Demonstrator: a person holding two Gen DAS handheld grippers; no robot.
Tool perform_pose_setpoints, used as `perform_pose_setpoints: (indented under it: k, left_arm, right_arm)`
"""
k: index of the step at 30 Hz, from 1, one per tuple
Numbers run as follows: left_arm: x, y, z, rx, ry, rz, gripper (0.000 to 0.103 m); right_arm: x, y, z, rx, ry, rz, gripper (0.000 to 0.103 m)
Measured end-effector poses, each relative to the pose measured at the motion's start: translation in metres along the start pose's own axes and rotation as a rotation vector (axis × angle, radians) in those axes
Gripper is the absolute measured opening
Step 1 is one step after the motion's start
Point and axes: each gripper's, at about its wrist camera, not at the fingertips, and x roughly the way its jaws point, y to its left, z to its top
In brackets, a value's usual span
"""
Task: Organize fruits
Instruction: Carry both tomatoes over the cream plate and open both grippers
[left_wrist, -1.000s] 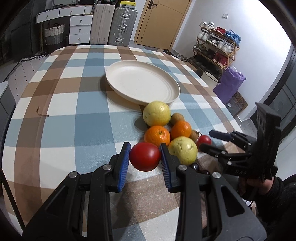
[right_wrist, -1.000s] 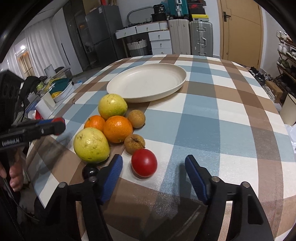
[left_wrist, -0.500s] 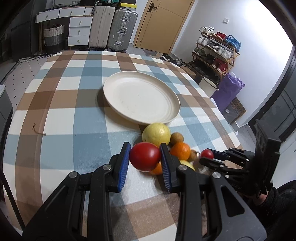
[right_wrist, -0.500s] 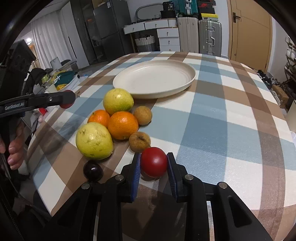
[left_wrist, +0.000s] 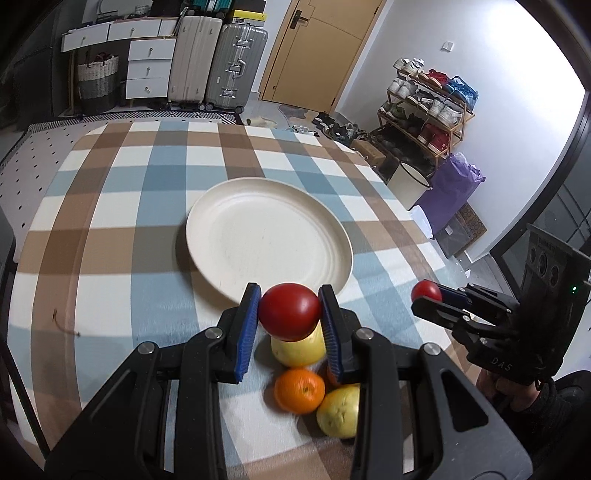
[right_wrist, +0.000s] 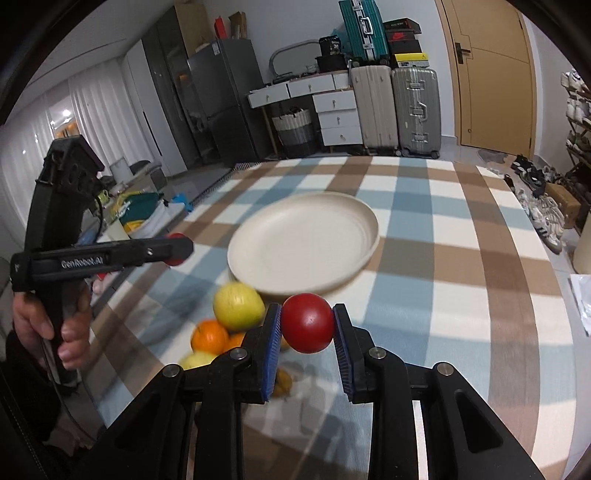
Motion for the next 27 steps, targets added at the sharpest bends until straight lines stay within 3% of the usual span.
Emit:
perform_pose_setpoints:
  k: [14,27]
  left_arm:
    - [0.036,0.006,0.046,0.002,0.028,-0.008,0.029]
    - [0.094,0.029,0.071,-0.035,0.079,-0.026,0.029]
  right_arm:
    - [0.038,-0.006,0.051,0.000,-0.002,0.089,0.028]
    - [0.094,-0.017,0.072,0.000,0.044,0.116,0.028]
